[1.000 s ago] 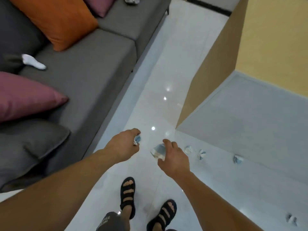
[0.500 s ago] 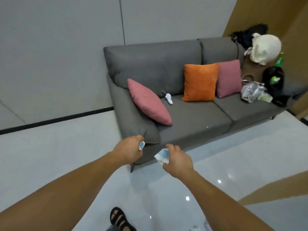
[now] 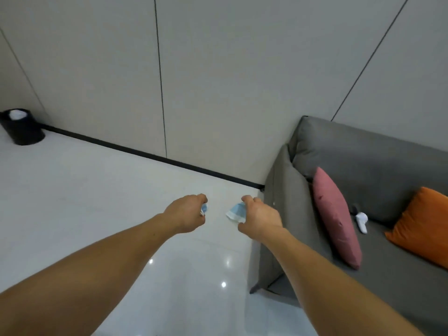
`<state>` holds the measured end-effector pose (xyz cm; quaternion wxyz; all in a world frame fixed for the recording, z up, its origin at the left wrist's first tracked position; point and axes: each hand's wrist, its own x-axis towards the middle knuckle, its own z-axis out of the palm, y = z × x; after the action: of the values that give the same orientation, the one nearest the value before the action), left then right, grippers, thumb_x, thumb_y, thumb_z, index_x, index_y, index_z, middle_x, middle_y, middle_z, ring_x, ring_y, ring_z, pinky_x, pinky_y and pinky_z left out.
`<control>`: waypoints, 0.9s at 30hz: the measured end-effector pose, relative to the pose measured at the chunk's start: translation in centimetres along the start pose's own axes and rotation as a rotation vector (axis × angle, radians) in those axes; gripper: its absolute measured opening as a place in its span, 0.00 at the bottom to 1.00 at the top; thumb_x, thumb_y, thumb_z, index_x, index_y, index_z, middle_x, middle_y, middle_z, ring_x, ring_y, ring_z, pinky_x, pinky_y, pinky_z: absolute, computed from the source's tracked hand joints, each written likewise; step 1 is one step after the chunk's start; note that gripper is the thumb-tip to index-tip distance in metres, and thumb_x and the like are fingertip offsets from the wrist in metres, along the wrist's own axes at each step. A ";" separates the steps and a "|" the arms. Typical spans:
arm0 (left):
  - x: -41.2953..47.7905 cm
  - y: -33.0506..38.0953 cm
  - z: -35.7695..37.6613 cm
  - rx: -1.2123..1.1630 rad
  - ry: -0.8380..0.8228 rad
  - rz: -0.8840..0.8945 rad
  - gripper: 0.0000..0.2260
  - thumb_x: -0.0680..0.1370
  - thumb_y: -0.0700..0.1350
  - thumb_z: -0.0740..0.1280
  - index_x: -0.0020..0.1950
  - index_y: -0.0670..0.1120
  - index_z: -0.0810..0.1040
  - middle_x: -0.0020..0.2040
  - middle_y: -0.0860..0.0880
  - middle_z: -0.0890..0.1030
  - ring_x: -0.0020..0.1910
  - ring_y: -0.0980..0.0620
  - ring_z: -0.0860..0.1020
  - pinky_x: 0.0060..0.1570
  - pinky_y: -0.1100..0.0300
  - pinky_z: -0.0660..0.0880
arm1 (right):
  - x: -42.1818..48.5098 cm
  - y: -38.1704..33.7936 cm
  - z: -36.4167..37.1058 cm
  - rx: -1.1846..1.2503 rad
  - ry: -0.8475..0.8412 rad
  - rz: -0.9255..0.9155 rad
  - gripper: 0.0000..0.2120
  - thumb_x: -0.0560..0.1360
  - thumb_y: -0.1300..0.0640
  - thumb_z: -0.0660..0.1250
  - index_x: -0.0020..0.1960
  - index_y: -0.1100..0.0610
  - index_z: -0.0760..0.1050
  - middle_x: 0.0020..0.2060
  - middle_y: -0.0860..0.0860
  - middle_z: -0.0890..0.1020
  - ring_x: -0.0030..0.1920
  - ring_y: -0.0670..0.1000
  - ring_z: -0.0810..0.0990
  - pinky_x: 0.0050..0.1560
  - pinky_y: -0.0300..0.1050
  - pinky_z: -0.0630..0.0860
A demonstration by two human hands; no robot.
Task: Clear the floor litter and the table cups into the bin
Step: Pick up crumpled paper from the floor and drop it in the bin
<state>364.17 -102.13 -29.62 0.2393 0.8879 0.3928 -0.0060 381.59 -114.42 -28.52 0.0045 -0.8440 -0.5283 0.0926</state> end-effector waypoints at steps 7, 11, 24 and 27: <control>0.3 -14.8 -8.4 -0.049 0.100 -0.185 0.20 0.77 0.45 0.64 0.69 0.48 0.68 0.62 0.47 0.77 0.48 0.52 0.74 0.45 0.62 0.69 | 10.7 -16.4 -0.4 -0.084 -0.028 -0.247 0.31 0.72 0.50 0.68 0.71 0.51 0.60 0.60 0.52 0.72 0.54 0.56 0.76 0.44 0.46 0.70; 0.0 -22.1 -11.3 -0.103 0.186 -0.317 0.20 0.77 0.45 0.64 0.69 0.49 0.68 0.62 0.48 0.77 0.52 0.49 0.76 0.45 0.62 0.69 | 16.2 -25.0 -0.1 -0.076 -0.044 -0.394 0.32 0.72 0.49 0.69 0.71 0.50 0.60 0.60 0.52 0.73 0.54 0.56 0.77 0.47 0.47 0.74; 2.6 -43.9 -21.5 -0.097 0.308 -0.758 0.19 0.75 0.46 0.64 0.67 0.50 0.70 0.61 0.48 0.78 0.52 0.48 0.76 0.47 0.61 0.68 | 34.8 -50.7 2.2 -0.075 -0.119 -0.859 0.30 0.73 0.50 0.68 0.71 0.52 0.60 0.61 0.53 0.73 0.56 0.57 0.77 0.49 0.48 0.72; 3.5 -47.9 -23.2 -0.127 0.363 -0.834 0.20 0.75 0.46 0.65 0.67 0.49 0.70 0.62 0.48 0.78 0.55 0.48 0.76 0.47 0.61 0.67 | 38.0 -55.1 2.6 -0.076 -0.123 -0.938 0.31 0.72 0.51 0.69 0.72 0.53 0.61 0.61 0.54 0.72 0.57 0.58 0.77 0.49 0.48 0.72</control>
<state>328.87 -62.10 -29.91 0.1979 0.6243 0.7517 0.0780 348.21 -56.40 -31.01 -0.0164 -0.5070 -0.8546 0.1112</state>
